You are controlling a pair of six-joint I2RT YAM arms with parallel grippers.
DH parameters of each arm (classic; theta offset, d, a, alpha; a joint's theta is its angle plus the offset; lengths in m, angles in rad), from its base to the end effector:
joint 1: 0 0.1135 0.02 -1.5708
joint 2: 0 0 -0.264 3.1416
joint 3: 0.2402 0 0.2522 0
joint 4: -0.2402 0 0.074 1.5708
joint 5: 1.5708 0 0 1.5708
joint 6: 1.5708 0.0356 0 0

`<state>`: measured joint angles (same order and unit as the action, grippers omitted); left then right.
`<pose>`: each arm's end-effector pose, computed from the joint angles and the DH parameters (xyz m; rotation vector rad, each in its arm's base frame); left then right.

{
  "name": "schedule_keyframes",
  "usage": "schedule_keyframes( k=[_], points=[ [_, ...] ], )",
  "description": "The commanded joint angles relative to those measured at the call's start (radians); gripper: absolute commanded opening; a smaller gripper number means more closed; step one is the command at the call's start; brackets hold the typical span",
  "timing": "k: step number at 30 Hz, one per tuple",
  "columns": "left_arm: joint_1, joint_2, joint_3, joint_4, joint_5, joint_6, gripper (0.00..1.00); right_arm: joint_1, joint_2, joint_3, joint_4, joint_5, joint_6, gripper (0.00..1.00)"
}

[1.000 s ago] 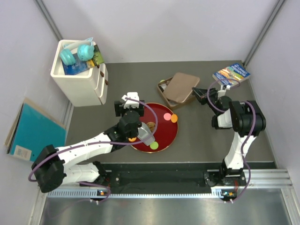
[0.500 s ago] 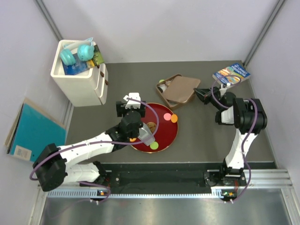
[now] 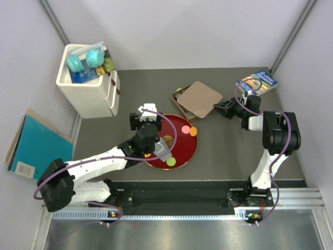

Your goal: Pack the cookies

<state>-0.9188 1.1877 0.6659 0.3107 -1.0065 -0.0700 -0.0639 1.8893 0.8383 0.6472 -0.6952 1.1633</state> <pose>0.1784 -0.1841 0.2688 0.0096 1.6854 0.1555 0.3703 -0.0008 0.1416 0.7947 1.9965 1.3664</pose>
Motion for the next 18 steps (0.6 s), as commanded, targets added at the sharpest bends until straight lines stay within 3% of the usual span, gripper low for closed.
schedule_keyframes(
  k=[1,7,18],
  points=[
    [-0.005,0.003,0.031,-0.001,0.003,-0.017,0.82,-0.007,-0.025,0.035,-0.187,0.025,-0.119,0.28],
    [-0.008,0.006,0.031,-0.001,0.005,-0.022,0.82,-0.007,-0.048,0.048,-0.245,0.052,-0.152,0.36],
    [-0.008,0.013,0.034,-0.007,0.009,-0.027,0.82,0.006,-0.073,0.074,-0.268,0.028,-0.172,0.34]
  ],
)
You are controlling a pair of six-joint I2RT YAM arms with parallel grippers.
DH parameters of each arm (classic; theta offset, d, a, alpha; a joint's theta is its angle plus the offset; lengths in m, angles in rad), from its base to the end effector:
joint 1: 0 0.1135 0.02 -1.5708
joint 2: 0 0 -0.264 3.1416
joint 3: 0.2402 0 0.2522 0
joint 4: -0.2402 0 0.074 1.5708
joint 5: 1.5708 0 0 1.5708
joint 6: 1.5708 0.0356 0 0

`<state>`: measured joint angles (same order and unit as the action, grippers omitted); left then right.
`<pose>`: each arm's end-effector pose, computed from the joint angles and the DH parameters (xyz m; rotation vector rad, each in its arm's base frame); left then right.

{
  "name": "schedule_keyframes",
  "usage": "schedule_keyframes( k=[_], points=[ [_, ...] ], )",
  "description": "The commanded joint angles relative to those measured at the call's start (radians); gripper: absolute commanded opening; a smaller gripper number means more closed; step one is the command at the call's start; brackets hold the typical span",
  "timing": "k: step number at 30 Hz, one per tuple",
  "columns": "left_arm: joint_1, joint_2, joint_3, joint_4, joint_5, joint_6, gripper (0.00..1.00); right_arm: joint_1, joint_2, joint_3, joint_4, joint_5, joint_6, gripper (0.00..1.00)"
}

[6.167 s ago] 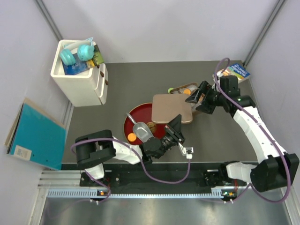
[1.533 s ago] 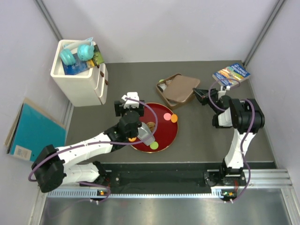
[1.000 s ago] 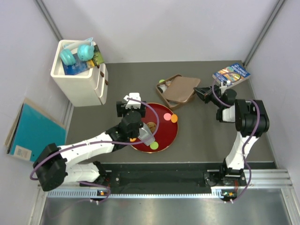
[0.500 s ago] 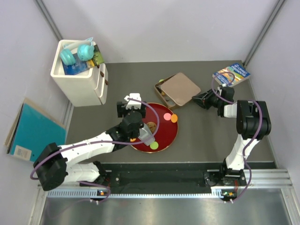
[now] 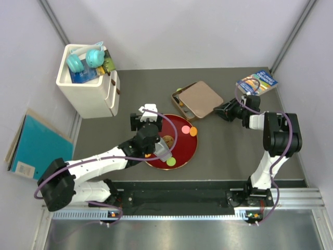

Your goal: Pack the cookies

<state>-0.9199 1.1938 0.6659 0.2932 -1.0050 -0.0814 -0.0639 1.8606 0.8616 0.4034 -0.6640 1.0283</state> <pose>0.1785 -0.1848 0.2658 0.0171 1.6983 0.1610 0.3636 -0.0013 0.1357 0.8220 2.1493 1.2481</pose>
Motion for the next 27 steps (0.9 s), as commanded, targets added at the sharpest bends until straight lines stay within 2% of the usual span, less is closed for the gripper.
schedule_keyframes(
  k=[1,10,21,27],
  points=[
    [-0.007,0.006,0.032,0.011,0.008,-0.015,0.82,0.010,-0.044,0.059,-0.032,-0.005,-0.042,0.34],
    [-0.011,0.012,0.037,-0.006,0.003,-0.023,0.82,0.053,-0.025,0.129,-0.080,-0.026,-0.057,0.23],
    [-0.019,0.018,0.038,-0.011,0.003,-0.029,0.82,0.102,-0.009,0.172,-0.109,-0.046,-0.076,0.23],
    [-0.020,0.027,0.046,-0.009,0.003,-0.032,0.82,0.101,-0.133,0.201,-0.150,-0.020,-0.085,0.27]
  ],
)
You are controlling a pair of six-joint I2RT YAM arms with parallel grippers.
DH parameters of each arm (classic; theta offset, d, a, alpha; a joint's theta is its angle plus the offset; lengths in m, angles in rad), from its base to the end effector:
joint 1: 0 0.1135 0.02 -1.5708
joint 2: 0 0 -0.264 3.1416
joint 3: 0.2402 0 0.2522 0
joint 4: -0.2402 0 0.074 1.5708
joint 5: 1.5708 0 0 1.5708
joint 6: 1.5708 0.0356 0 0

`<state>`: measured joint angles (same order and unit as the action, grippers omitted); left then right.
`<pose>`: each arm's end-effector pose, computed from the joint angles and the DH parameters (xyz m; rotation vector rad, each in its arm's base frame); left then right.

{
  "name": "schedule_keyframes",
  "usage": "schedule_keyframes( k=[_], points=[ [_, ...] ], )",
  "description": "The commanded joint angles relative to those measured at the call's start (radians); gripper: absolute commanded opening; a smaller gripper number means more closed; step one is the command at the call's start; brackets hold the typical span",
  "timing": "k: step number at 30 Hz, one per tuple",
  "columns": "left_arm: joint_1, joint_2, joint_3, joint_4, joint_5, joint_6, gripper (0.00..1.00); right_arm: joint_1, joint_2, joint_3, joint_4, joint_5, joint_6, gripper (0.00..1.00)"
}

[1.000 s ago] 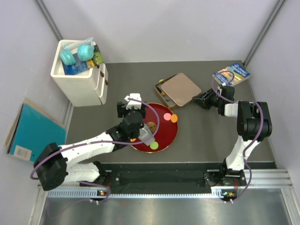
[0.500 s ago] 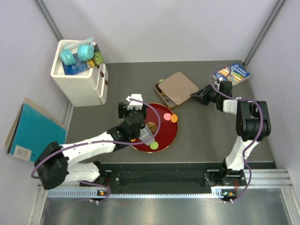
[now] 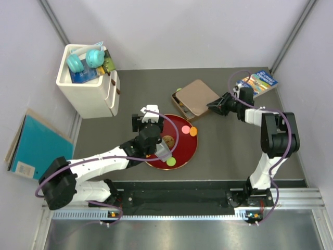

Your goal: Pack the cookies

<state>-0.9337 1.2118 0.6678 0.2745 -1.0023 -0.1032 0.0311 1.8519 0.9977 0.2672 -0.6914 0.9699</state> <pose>0.1774 -0.1893 0.2604 0.0347 1.7168 0.1563 0.3829 0.0346 0.1657 0.6339 2.2148 1.2963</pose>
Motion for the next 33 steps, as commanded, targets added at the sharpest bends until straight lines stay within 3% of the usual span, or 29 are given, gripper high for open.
schedule_keyframes(
  k=[1,7,10,12,13,14,18,20,21,24,29,33],
  points=[
    [-0.005,0.011,0.046,0.008,-0.001,-0.010,0.82,0.007,-0.141,0.077,-0.051,0.013,-0.033,0.28],
    [-0.004,0.022,0.068,0.020,0.010,-0.024,0.83,0.006,-0.247,0.254,-0.264,0.186,-0.160,0.30],
    [0.004,0.060,0.122,-0.010,0.062,-0.052,0.84,0.009,-0.205,0.427,-0.520,0.370,-0.261,0.26],
    [0.029,0.110,0.209,-0.105,0.138,-0.117,0.79,0.007,-0.121,0.588,-0.708,0.534,-0.337,0.18],
    [0.039,0.130,0.246,-0.142,0.168,-0.142,0.75,0.009,-0.093,0.638,-0.759,0.588,-0.364,0.16],
    [0.058,0.170,0.309,-0.188,0.189,-0.176,0.63,0.009,-0.054,0.733,-0.852,0.678,-0.390,0.02],
    [0.085,0.241,0.392,-0.196,0.243,-0.223,0.40,0.007,0.038,0.828,-0.919,0.819,-0.465,0.00],
    [0.114,0.267,0.409,-0.186,0.272,-0.259,0.46,0.007,0.058,0.815,-0.898,0.811,-0.473,0.00],
    [0.125,0.276,0.414,-0.173,0.290,-0.271,0.68,0.007,0.073,0.821,-0.896,0.802,-0.479,0.00],
    [0.164,0.333,0.460,-0.187,0.343,-0.312,0.97,0.010,0.151,0.872,-0.928,0.797,-0.507,0.01],
    [0.214,0.440,0.524,-0.187,0.398,-0.368,0.99,0.010,0.245,0.917,-0.941,0.791,-0.530,0.11],
    [0.268,0.543,0.588,-0.218,0.444,-0.447,0.99,0.013,0.315,0.970,-0.956,0.777,-0.533,0.12]
  ],
)
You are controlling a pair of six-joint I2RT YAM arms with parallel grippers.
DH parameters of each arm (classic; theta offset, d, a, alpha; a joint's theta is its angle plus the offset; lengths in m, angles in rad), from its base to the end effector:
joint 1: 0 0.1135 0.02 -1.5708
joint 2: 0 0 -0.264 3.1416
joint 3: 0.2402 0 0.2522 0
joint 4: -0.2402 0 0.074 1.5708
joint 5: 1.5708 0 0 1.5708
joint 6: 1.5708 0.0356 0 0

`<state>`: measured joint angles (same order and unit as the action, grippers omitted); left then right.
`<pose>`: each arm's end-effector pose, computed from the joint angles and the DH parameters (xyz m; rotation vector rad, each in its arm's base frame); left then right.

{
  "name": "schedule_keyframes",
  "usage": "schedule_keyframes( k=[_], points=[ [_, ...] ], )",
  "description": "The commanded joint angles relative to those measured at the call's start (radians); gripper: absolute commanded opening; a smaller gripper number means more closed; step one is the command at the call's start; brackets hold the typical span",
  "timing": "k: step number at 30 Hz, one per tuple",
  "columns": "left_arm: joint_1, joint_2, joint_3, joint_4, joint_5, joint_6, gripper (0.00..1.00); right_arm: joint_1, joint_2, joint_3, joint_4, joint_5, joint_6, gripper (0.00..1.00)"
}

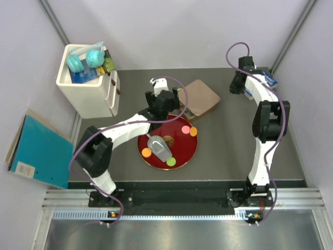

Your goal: Pack the cookies

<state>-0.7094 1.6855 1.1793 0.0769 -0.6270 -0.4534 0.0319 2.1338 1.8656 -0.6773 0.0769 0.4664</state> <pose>0.3073 -0.2363 0.2667 -0.1479 1.9119 -0.1533 0.4769 0.0125 0.2409 0.5727 2.4494 0.1067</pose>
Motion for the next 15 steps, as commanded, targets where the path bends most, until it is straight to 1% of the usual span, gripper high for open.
schedule_keyframes(
  k=[1,7,15],
  points=[
    [0.054,0.110,0.101,-0.020,0.072,-0.105,0.99,0.011,0.046,0.122,-0.013,0.004,-0.029,0.12],
    [0.076,0.212,0.164,-0.005,0.049,-0.071,0.97,0.020,0.129,0.167,-0.022,-0.042,-0.028,0.12],
    [0.111,0.224,0.158,-0.011,0.076,-0.099,0.95,0.079,0.187,0.179,-0.034,-0.068,-0.028,0.12]
  ],
)
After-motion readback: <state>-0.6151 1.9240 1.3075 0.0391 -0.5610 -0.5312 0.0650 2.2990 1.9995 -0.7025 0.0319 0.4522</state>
